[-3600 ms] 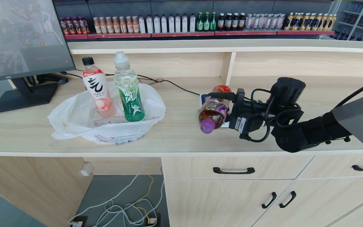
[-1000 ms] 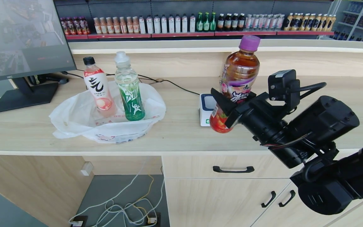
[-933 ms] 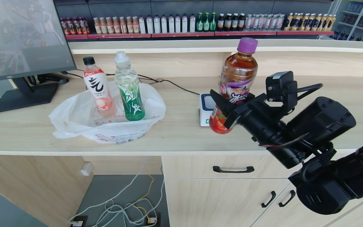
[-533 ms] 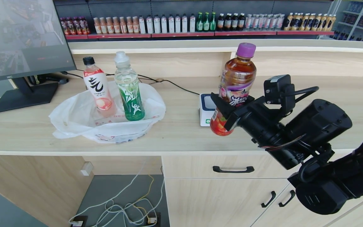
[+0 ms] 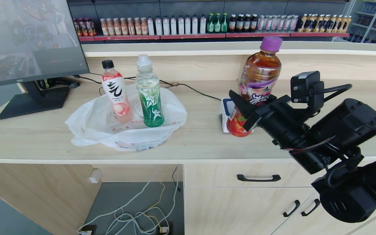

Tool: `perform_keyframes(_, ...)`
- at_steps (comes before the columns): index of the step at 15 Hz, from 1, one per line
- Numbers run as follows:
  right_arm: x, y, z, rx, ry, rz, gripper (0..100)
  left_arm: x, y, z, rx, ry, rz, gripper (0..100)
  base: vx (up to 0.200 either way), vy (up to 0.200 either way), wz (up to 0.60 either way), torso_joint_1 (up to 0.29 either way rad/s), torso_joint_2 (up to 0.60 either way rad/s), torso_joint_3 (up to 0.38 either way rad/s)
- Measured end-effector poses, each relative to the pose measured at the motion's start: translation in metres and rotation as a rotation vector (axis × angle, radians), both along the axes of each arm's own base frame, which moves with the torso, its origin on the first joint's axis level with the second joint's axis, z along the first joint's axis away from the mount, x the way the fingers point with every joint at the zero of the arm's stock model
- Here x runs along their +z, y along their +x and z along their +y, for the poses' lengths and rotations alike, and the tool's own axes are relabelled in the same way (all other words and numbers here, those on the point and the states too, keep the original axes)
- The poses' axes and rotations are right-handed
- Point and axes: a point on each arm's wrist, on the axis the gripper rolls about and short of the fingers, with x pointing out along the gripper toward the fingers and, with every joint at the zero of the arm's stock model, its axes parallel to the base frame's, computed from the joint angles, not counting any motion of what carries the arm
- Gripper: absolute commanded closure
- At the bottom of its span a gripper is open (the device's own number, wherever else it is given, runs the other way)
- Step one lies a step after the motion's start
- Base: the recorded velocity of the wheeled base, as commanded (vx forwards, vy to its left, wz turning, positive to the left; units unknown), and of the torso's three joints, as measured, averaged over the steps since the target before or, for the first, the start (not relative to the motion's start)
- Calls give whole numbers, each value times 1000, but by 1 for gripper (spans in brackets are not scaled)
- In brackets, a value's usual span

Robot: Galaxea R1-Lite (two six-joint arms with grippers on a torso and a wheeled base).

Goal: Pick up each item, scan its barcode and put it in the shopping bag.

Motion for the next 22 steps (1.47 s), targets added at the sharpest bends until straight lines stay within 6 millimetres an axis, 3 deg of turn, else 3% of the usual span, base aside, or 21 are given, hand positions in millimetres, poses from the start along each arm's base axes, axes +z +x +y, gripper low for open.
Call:
perform_keyframes(12,15,-13,-11,-11,21,-35,100,0,0,0,0,1,0,0,0,200,0,3,2,2)
perform_keyframes(17,32,-20,-17,-15,51,-85,100,0,0,0,0,1,0,0,0,0,0,0,0,0)
perform_keyframes(22,40,-19,-9,9,72,-112,100,0,0,0,0,3,0,0,0,0,0,0,0,0)
